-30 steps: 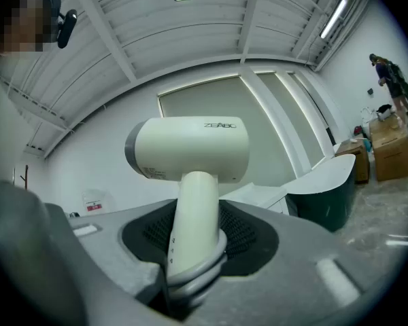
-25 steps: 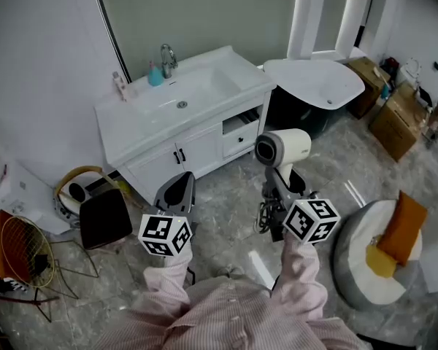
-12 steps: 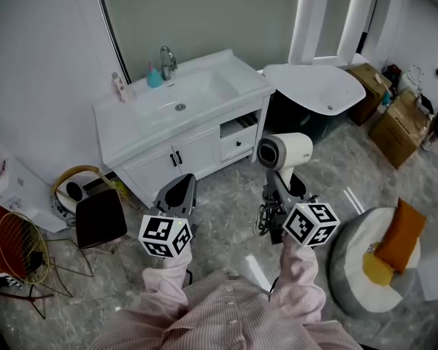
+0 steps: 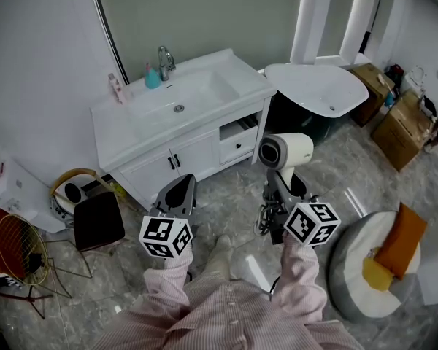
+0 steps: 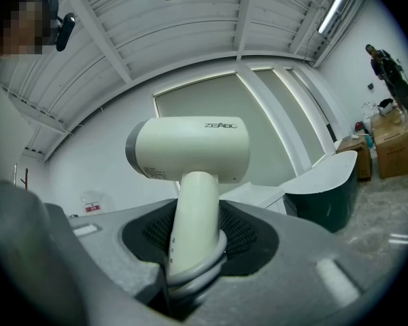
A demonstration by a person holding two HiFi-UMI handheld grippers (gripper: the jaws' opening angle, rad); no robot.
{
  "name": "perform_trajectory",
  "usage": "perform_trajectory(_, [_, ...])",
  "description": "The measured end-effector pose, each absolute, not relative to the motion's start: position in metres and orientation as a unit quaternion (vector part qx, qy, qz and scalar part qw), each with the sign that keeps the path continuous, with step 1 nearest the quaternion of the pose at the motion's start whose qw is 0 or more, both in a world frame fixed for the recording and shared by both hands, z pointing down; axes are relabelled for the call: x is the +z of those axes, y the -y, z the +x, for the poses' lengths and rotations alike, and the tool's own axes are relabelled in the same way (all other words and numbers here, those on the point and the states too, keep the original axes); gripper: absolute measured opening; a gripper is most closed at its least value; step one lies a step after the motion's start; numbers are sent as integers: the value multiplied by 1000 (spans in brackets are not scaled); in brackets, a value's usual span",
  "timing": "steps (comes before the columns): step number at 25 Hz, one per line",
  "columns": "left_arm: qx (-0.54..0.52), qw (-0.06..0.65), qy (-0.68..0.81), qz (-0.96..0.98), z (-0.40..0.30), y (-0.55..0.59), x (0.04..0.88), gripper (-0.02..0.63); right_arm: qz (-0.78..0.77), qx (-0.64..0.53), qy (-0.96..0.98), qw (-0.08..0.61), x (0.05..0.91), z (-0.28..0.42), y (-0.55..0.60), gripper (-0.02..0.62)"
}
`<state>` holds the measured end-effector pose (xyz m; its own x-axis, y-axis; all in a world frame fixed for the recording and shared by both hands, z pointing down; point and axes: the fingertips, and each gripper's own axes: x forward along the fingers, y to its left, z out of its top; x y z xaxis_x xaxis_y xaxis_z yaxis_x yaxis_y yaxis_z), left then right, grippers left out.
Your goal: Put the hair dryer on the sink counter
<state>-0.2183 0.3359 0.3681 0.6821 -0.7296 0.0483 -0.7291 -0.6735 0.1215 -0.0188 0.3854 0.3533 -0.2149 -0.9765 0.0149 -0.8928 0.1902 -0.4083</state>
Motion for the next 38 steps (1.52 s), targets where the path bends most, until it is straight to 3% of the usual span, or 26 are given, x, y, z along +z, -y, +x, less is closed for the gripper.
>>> perform_trajectory(38, [8,99,355,929,-106,17,387,-3,-639,-200,-734,118,377,77,-44,166])
